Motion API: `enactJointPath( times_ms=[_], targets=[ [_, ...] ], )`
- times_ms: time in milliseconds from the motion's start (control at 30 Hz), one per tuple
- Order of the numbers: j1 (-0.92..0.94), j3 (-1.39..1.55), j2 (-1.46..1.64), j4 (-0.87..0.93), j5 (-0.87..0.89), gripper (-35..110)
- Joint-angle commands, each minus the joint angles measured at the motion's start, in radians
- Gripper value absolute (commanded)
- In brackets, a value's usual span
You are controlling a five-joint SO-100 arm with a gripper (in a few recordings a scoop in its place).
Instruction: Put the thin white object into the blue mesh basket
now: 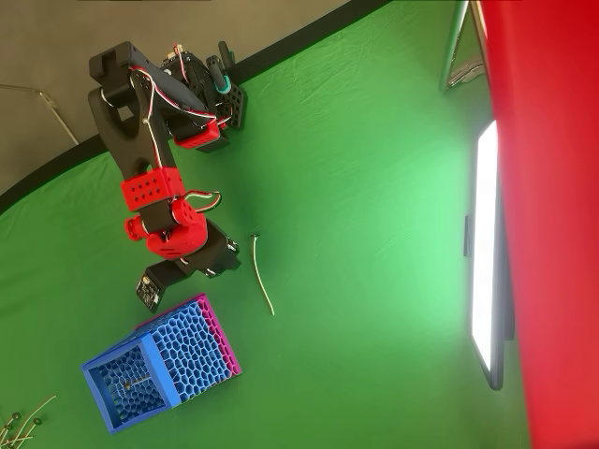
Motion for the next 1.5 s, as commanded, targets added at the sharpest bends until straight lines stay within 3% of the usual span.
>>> enactJointPath(
  times_ms=[0,167,933,1467],
  targets=[
    [-0.005,-0.058,-0.035,0.015,-0.063,14],
    [-0.018,-0.071,-0.121,0.052,-0.167,20],
    [-0.048,-0.077,-0.265,0.109,-0.661,19],
    [-0.057,-0.08,-0.354,0.106,-0.655,18]
  ],
)
